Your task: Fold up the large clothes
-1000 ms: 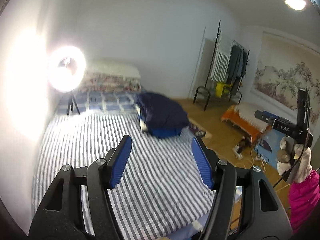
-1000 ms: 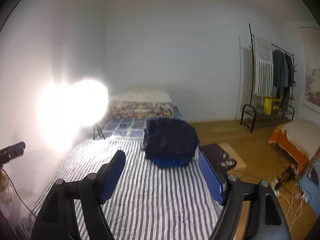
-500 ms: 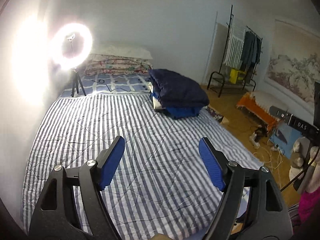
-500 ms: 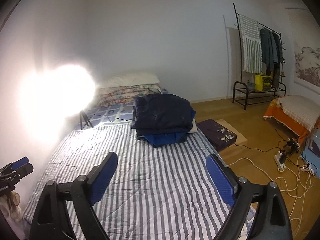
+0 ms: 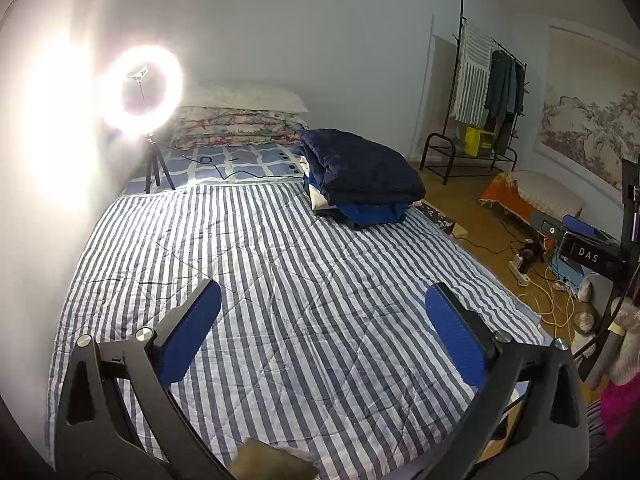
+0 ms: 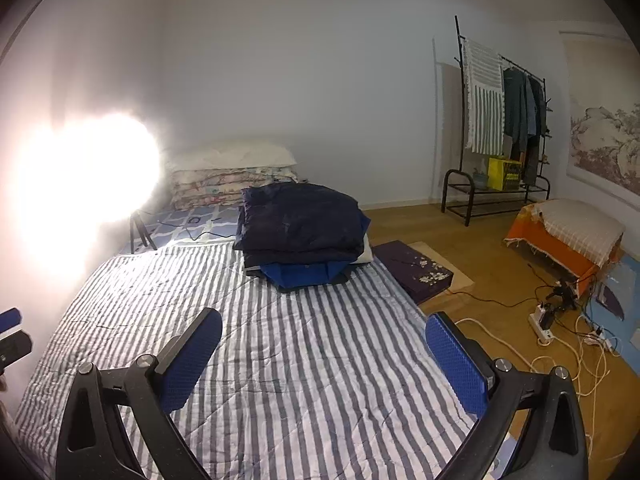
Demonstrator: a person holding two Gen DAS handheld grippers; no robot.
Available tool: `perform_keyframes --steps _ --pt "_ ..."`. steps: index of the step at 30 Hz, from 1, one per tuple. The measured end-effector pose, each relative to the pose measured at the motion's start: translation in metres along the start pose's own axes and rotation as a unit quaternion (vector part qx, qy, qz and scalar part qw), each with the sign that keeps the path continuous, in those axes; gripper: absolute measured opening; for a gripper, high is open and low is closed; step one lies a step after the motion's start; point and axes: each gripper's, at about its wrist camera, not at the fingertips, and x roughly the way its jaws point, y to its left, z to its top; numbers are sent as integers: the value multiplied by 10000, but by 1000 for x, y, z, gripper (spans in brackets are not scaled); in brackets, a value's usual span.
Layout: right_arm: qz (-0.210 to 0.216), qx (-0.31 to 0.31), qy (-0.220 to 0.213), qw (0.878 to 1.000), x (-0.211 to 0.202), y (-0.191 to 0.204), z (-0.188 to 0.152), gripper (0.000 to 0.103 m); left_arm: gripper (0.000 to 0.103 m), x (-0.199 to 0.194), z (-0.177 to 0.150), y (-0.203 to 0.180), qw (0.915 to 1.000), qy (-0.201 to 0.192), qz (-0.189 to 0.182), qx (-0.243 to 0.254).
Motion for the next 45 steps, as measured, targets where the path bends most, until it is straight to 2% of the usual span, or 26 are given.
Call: perform_keyframes --steps 8,18,29,45 --pt "-122 141 -21 9998 0 -5 -5 103 103 6 -1 2 9997 175 104 -157" --pt "-262 113 -94 9995 -1 -6 -4 103 103 9 -4 -2 9996 213 187 -52" --pt "-302 42 -156 9994 -4 -4 -4 103 103 7 -7 -9 9994 147 268 135" --pt "-278 31 -160 9995 -3 -2 -2 103 103 2 -5 -7 9994 56 327 116"
